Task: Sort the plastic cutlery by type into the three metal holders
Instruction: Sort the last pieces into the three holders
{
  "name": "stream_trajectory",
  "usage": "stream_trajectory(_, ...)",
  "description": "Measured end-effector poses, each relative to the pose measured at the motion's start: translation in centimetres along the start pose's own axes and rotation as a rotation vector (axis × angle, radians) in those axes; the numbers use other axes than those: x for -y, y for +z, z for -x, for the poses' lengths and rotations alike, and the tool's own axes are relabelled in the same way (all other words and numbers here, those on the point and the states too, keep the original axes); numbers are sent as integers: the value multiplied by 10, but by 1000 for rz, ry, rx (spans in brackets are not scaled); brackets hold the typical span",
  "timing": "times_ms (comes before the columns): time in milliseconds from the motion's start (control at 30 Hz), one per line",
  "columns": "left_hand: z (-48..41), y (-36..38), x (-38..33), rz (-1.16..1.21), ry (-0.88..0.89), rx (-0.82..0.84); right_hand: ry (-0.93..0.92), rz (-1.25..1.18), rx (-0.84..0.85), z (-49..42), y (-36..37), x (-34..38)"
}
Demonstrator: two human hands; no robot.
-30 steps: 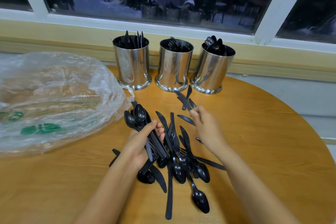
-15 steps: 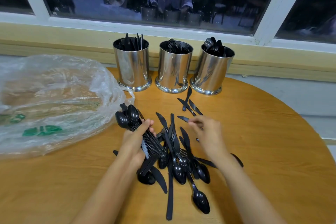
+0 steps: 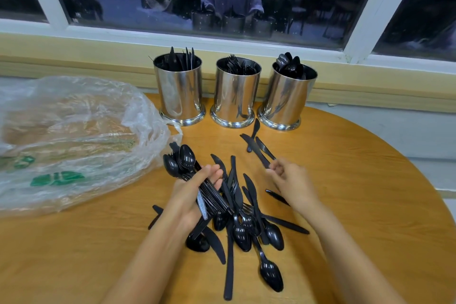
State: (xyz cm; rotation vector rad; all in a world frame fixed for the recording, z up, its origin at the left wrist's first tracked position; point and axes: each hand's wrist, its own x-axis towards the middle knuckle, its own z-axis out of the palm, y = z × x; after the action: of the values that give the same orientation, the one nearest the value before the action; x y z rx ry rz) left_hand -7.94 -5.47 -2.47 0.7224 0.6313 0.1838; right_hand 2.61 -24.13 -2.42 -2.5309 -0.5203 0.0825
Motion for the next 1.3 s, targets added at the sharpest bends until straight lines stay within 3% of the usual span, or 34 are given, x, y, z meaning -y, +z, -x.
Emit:
stream_trajectory(67, 1, 6, 3, -9, 1, 26, -37, -227, 111, 7, 3, 24)
stream_trajectory(133, 1, 12, 5, -34, -5, 53, -101, -294, 193, 16, 12, 43)
stream_trajectory(300, 0, 11, 0, -23, 10, -9, -81, -399, 208, 12, 15, 45)
stream_trajectory(467, -1, -1, -4, -76, -21, -21, 21, -43, -90, -20, 10, 3)
stream_trajectory(633, 0, -1, -2, -38, -5, 16, 27, 207, -102, -33, 19, -14)
stream_trajectory(767, 0, -1, -2, -44, 4, 18, 65, 182, -97, -36, 22, -12)
stream_trajectory(967, 0, 1, -1, -21, -9, 24, 183, 135, 42, -33, 10, -8)
stream_trajectory(1167, -5, 7, 6, 27, -25, 9, 183, -400, 269, -7, -3, 25)
stream_trajectory(1300, -8, 12, 7, -42, -25, 22, 115, -467, 440, 10, 5, 45)
